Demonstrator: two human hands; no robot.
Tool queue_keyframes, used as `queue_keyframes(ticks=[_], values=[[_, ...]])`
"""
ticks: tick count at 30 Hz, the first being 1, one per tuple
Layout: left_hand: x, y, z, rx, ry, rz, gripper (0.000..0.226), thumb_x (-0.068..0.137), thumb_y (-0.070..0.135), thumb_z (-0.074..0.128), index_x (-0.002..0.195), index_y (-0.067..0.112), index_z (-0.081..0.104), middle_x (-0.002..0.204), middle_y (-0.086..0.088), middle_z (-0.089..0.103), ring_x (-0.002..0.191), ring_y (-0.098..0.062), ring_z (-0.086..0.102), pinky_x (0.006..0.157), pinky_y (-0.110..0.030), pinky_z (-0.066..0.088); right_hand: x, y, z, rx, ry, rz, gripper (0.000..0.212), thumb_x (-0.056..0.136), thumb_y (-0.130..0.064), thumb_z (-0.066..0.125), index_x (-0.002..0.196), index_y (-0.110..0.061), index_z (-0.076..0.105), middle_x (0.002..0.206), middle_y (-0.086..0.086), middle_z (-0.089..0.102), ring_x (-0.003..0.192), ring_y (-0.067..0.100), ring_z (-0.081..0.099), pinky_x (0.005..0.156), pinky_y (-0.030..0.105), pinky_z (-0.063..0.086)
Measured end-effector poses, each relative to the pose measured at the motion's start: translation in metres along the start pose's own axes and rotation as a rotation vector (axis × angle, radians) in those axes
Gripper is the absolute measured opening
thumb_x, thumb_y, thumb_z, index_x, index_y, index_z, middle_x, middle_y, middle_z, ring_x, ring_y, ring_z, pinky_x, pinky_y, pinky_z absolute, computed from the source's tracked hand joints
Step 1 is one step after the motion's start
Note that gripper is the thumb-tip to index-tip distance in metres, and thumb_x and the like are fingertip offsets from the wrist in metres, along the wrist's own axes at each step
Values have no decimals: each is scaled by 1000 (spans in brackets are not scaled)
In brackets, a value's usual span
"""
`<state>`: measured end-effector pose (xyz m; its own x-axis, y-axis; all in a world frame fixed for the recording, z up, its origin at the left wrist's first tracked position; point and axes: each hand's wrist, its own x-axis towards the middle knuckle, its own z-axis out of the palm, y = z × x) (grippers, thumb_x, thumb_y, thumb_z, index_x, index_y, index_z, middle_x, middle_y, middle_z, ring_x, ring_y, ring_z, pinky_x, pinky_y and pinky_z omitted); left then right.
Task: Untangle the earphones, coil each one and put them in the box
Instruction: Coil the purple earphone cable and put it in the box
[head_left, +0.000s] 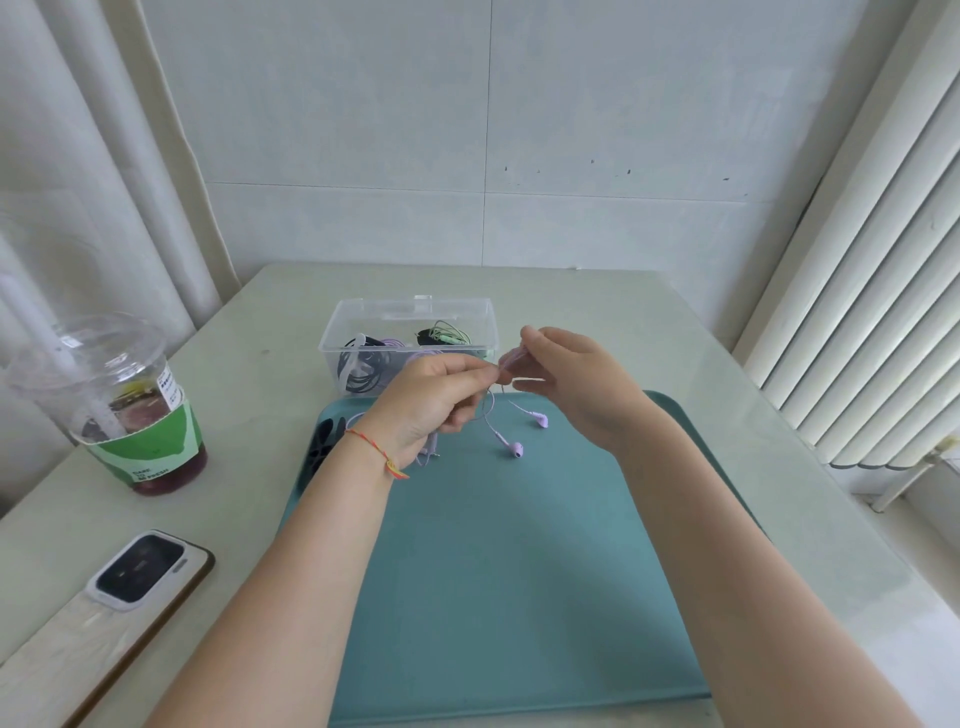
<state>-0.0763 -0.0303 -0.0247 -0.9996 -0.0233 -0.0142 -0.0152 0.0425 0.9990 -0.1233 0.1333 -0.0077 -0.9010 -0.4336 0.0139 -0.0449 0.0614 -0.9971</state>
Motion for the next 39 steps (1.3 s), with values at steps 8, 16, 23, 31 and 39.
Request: queue_keyframes(ticks=[8,16,23,31,39], values=[[0,0,5,-74,162,48,6,85,8,71,89,4,72,66,-5,68,49,-13,57,48,-20,45,-6,1,7,-36,-113,116,42,92,-32,64,114,0,49,86,14,66,56,26,53,55,32,43],[7,-1,-7,19,420,5,22,82,7,65,62,16,61,44,9,48,36,-4,37,44,-18,31,-3,-7,-10,-27,110,102,26,88,-5,62,113,-9,58,56,3,52,43,11,38,45,22,28],[7,0,-11,50,471,-49,22,67,22,58,54,19,40,62,-7,35,49,-19,27,48,-26,19,-5,-22,-34,-90,472,-52,11,88,-8,56,91,-10,66,60,0,61,37,10,39,46,21,38],[4,2,-2,-68,266,-11,14,85,5,54,72,10,52,57,-3,50,40,-16,39,41,-19,20,-3,-12,-20,-492,393,-45,29,85,-10,50,102,-27,68,110,-7,62,79,12,57,63,27,46],[1,5,-2,-113,188,75,6,91,12,63,85,11,63,47,7,41,37,-9,28,40,-18,18,-9,-13,0,-449,20,-61,19,93,-26,59,83,-15,69,54,-6,50,53,17,49,57,23,38]])
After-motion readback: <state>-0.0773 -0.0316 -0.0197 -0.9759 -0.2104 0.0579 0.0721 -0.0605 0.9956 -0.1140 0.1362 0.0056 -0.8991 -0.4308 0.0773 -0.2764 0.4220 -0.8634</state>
